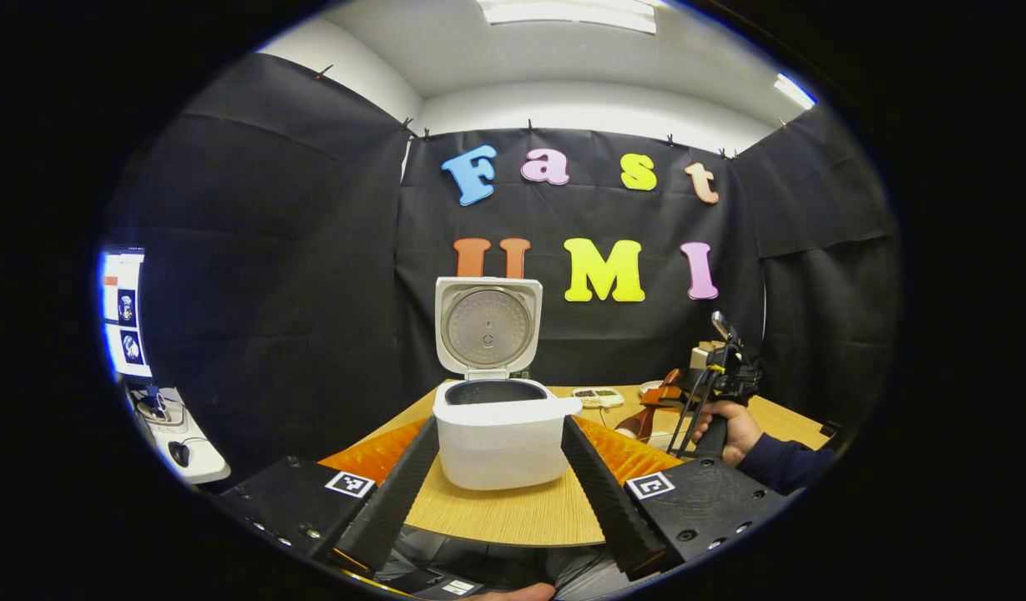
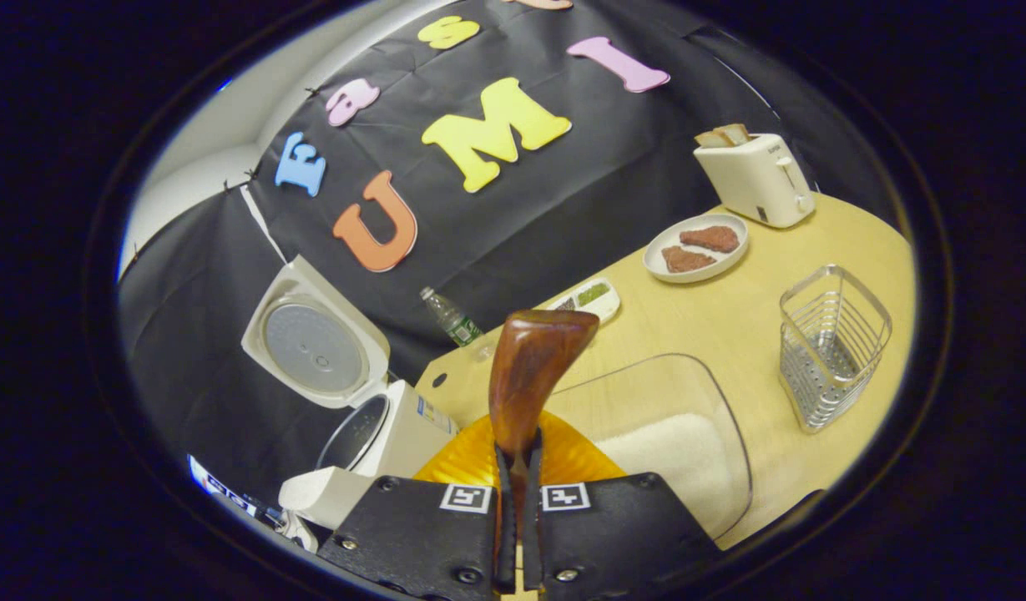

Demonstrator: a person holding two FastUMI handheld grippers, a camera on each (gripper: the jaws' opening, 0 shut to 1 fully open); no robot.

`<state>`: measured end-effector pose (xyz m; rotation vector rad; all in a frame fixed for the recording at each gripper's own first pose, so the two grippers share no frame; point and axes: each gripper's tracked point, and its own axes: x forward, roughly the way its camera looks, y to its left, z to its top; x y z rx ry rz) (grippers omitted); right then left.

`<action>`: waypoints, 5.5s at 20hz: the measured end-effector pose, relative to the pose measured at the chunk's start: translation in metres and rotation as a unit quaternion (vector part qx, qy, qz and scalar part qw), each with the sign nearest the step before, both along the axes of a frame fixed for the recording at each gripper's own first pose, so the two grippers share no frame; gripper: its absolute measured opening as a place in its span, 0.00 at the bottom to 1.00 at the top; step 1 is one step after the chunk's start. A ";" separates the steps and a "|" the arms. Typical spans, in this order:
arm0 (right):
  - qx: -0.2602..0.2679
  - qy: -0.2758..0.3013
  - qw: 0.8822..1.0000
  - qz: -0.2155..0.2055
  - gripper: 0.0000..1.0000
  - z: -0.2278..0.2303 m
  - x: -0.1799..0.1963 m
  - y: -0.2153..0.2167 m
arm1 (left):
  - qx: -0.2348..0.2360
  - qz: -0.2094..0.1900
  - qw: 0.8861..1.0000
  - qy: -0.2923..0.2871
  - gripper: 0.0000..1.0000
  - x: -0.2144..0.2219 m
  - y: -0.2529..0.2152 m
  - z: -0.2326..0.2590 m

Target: Close the left gripper, press the button to open the rice cooker; take a wooden spoon from the chopstick holder with the right hand, scoop a spoonful of rice and pour it into the rice cooker, then put the wooden spoon back into the chopstick holder.

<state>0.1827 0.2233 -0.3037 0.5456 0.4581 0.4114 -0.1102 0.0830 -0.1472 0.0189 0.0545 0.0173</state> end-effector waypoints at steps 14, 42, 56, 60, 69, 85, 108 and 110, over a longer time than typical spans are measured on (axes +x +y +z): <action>0.291 0.055 0.955 -0.037 0.08 0.036 0.008 -0.069 | 0.005 -0.008 1.000 -0.003 0.94 -0.001 -0.004 0.002; 0.335 0.101 0.936 0.041 0.08 0.139 -0.004 0.123 | -0.025 0.008 0.999 -0.031 0.94 -0.045 0.069 0.024; 0.011 0.000 0.999 0.033 0.08 0.115 0.025 0.251 | -0.036 0.009 0.999 -0.026 0.94 -0.062 0.088 0.005; -0.060 -0.042 0.997 0.036 0.08 0.118 0.019 0.266 | -0.039 0.015 0.999 -0.030 0.94 -0.061 0.095 0.003; -0.284 -0.226 0.930 0.056 0.08 0.134 -0.020 0.304 | -0.050 0.011 0.998 -0.025 0.94 -0.063 0.094 -0.009; -0.424 -0.353 0.833 0.049 0.09 0.135 -0.037 0.296 | -0.055 0.011 0.998 -0.021 0.94 -0.064 0.093 -0.012; -0.318 -0.325 0.890 -0.035 0.10 0.237 -0.058 0.010 | -0.042 -0.026 0.998 -0.027 0.94 -0.018 -0.009 0.007; -0.307 -0.317 0.896 -0.040 0.11 0.241 -0.060 -0.014 | -0.036 -0.031 0.998 -0.030 0.94 -0.013 -0.023 0.009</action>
